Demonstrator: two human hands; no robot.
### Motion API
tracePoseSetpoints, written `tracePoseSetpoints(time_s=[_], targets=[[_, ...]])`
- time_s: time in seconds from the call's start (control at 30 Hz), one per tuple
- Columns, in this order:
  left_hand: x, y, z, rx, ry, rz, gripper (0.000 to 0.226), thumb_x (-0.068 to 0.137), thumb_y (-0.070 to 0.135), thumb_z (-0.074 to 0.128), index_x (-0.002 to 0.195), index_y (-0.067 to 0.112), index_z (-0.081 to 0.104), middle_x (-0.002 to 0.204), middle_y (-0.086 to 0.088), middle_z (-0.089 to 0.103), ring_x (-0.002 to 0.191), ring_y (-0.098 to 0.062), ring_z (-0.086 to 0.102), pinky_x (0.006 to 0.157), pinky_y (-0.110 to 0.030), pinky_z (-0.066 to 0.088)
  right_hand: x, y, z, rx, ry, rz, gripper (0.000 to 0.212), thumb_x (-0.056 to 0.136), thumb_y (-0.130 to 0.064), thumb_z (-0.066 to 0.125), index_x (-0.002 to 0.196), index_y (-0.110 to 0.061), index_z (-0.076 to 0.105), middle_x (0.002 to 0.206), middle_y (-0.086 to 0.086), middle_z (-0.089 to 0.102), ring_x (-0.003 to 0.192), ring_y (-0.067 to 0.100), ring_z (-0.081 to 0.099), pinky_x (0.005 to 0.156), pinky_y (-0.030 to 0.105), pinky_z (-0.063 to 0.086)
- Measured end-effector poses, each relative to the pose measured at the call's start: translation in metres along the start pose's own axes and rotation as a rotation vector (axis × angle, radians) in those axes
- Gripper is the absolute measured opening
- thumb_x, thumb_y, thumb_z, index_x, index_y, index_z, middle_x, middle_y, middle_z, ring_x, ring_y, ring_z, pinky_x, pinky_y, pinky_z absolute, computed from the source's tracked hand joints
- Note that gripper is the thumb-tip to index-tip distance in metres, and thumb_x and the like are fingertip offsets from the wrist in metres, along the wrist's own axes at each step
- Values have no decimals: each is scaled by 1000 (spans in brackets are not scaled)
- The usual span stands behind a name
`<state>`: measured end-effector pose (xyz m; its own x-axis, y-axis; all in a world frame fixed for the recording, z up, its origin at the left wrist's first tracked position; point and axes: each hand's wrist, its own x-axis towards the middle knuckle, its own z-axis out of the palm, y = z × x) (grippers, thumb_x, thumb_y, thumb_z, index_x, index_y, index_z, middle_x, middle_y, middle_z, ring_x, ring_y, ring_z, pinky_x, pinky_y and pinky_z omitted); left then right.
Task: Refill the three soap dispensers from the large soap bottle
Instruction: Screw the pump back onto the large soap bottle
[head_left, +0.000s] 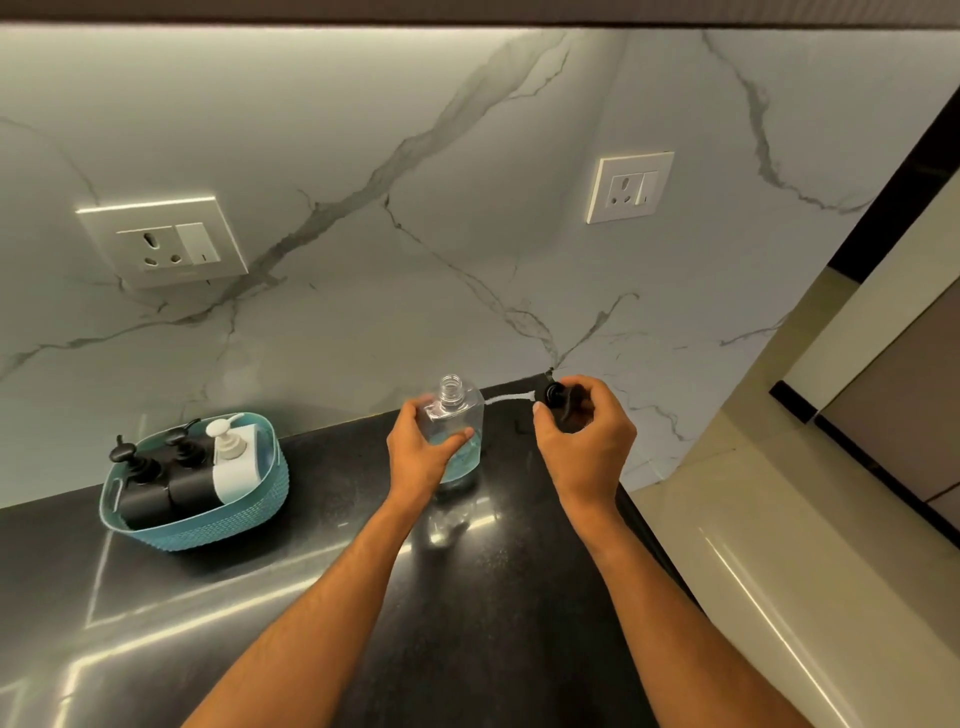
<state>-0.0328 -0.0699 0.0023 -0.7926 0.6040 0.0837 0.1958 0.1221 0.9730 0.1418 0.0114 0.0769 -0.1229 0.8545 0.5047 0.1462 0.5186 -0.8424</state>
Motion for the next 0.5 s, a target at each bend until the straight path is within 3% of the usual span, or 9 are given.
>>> tracePoseSetpoints(time_s=[0.2, 0.5], targets=[[-21, 1, -28, 3, 29, -5, 62, 70, 15, 96, 120, 16, 60, 119, 2, 68, 110, -15, 66, 98, -35, 57, 1, -48, 4, 97, 25, -57, 25, 80, -17, 86, 100, -10, 72, 91, 0, 72, 83, 12, 69, 72, 21, 58], [-42, 2, -60, 48, 47, 4, 64, 70, 17, 96, 124, 17, 60, 121, 4, 68, 112, -14, 65, 96, -26, 54, -1, -117, 6, 235, 24, -147, 21, 81, -22, 83, 99, -17, 72, 87, -4, 73, 79, 9, 70, 72, 13, 55]])
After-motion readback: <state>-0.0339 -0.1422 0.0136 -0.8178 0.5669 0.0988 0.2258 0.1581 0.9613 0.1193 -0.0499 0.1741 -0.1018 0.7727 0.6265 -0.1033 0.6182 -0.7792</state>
